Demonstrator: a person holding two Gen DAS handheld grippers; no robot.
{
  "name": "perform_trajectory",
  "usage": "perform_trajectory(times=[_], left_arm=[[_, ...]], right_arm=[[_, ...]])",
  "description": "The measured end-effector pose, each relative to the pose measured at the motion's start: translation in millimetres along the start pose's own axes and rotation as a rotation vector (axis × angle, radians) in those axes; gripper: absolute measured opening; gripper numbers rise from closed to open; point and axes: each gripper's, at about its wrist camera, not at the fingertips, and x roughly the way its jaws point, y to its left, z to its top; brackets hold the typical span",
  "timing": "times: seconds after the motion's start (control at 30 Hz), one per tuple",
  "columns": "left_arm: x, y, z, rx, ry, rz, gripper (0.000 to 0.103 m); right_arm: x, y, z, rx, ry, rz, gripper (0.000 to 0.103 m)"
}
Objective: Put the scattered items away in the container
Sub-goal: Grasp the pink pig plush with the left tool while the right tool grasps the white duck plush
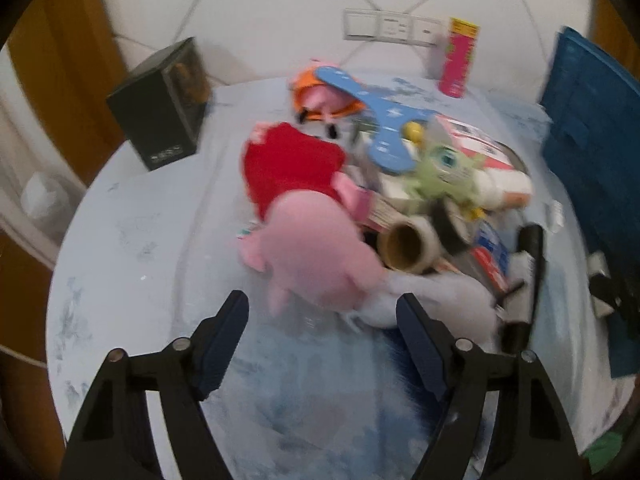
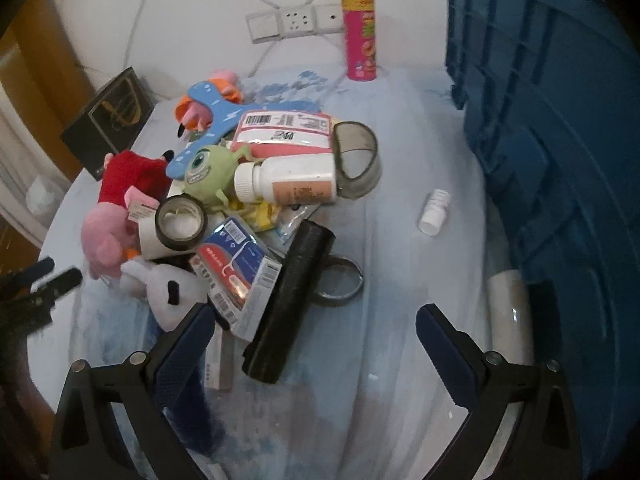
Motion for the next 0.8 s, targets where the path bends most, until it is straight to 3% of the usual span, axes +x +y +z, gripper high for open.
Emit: perform_trajectory(times=[0.13,0.27,0.43,0.47,0.5,0.67,0.8], left_arm=[[8,19,15,-0.047,0.004,0.019,0.077],[29,21,32,-0.062,0.012,-0.033,0.077],[76,13,43,-0.023,0.077,-0.081,0.077],[85,12,43,-0.012,0.095,-0.088,0.076],[90,14,39,-0.008,0.100,-0.106,0.067],[78,43,15,0.009,0.096,-0.179,0.061],[61,71,-8,0.033,0.107,-0.138,0.060]], right_arm=[[7,15,11,-0.024,-0.004,0.054,0.092],[15,36,20,-0.046,-0.008,0.068,0.092],[30,53,17,-0.030,0.011,0.065,0.092],[34,58,15,-0.033,0.018,0.068,0.092],[38,63,13,-0.037,0.025,0.071,0.092],[53,97,1,-0.099,0.058,0.078,0.092],[64,125,-4,-0.162,0.074,0.066,0.092]])
